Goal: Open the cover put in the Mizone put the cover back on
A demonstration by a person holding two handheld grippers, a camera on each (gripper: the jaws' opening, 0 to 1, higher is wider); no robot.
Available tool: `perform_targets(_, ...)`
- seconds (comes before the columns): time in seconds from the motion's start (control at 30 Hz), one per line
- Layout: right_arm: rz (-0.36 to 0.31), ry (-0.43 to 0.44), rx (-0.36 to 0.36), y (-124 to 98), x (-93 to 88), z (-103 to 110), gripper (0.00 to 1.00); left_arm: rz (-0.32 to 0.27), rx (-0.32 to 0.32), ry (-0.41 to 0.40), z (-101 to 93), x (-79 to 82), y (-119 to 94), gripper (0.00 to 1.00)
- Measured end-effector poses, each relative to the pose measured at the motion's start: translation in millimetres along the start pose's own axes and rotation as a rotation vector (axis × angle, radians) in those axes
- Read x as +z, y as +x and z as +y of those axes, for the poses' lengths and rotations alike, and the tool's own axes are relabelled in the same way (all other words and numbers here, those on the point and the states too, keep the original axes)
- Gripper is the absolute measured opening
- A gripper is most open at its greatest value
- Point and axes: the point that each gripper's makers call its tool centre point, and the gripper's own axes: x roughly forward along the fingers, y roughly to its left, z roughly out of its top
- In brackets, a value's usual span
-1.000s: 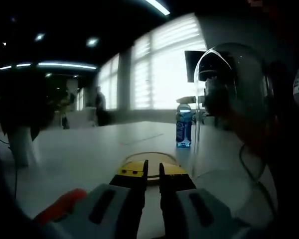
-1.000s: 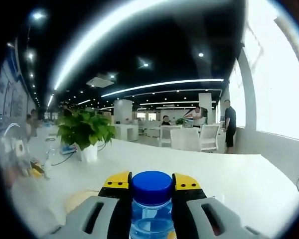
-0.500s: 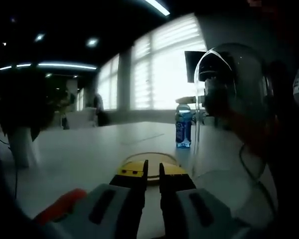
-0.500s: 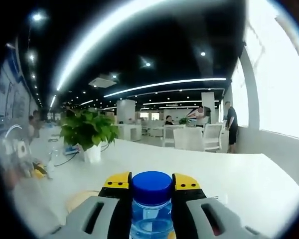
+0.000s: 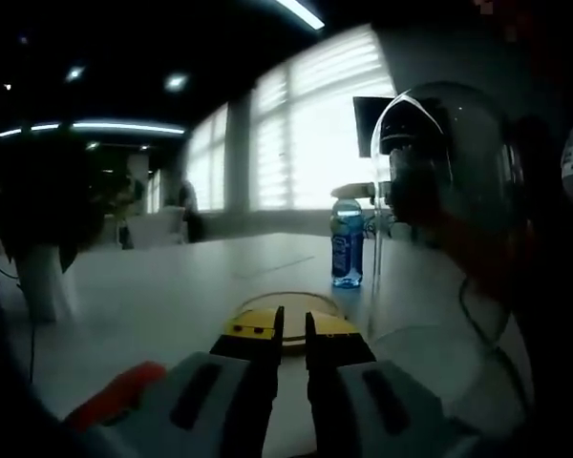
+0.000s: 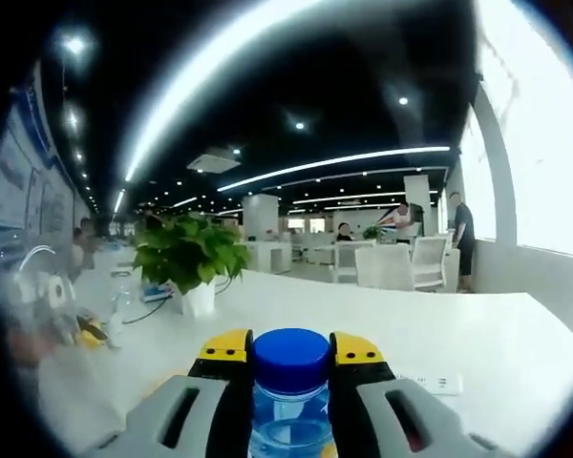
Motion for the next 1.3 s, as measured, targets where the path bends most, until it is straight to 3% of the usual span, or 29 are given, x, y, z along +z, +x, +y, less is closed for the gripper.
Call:
perform_targets(0.53,0.011,-0.016,0.084,17,2.0,29,0.22,-0.002,-0.002,0.001,-0.7,0.4,0,0.0)
perform_targets(1.3,0.018,-0.053,0.096,25,3.1,42,0.22,-0.005,-0.003,0.006,-1.6,1.9,-1,0.0)
